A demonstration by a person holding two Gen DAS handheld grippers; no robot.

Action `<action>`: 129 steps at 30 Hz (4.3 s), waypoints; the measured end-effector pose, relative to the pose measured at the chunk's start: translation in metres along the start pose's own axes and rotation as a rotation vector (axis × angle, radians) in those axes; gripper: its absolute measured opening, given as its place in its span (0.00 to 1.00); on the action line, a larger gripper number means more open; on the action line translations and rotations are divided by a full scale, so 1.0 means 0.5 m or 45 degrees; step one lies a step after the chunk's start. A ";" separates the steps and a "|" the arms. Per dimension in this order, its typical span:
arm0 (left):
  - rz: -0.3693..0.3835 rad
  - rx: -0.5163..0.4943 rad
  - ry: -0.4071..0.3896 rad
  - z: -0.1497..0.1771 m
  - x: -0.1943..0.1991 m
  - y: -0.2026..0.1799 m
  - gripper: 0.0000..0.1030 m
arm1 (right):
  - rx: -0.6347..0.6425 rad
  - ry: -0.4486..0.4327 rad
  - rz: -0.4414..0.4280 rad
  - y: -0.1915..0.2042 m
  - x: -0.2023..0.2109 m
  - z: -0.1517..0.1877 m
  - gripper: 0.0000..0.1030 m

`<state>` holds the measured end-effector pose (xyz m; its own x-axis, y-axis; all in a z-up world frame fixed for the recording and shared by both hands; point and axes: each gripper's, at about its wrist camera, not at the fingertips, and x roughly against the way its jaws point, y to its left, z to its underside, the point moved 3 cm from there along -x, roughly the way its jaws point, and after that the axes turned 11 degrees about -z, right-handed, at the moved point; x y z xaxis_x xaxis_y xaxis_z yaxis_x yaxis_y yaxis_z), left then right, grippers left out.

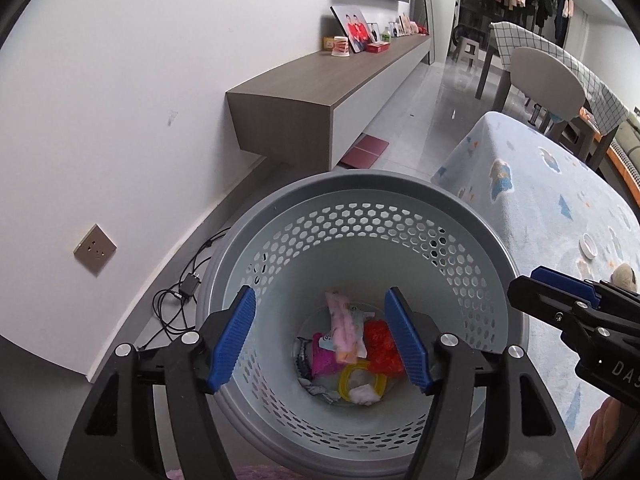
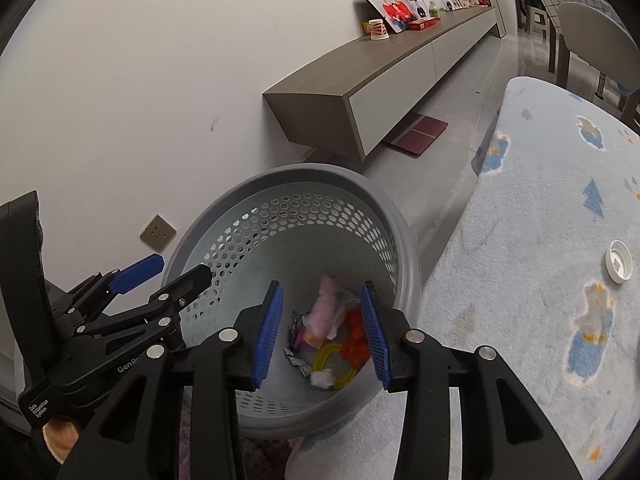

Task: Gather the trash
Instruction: 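Carry the wrapper and toy fish over the basket and open both tools, then move both tools back to the beige ball and white bottle cap, then grasp the beige fluffy ball with the right tool while the left tool grasps the white bottle cap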

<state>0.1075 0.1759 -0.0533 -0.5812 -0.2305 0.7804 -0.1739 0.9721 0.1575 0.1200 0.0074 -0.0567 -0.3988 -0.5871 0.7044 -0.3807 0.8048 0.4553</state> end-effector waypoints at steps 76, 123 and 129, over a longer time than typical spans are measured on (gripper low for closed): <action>0.360 -0.340 -0.139 0.062 0.146 -0.435 0.86 | -0.343 -0.165 0.616 -0.449 0.391 0.166 0.72; 0.259 -0.516 -0.070 0.001 0.046 -0.697 0.86 | -0.583 -0.334 0.419 -0.593 0.454 0.139 0.62; 0.238 -0.522 -0.098 -0.024 0.032 -0.739 0.86 | -0.607 -0.375 0.382 -0.594 0.481 0.139 0.62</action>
<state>0.1721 -0.1867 -0.0918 -0.6329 -0.0365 0.7734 0.2601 0.9308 0.2568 0.0792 -0.3790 -0.0603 -0.6689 -0.2746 0.6907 0.1698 0.8483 0.5016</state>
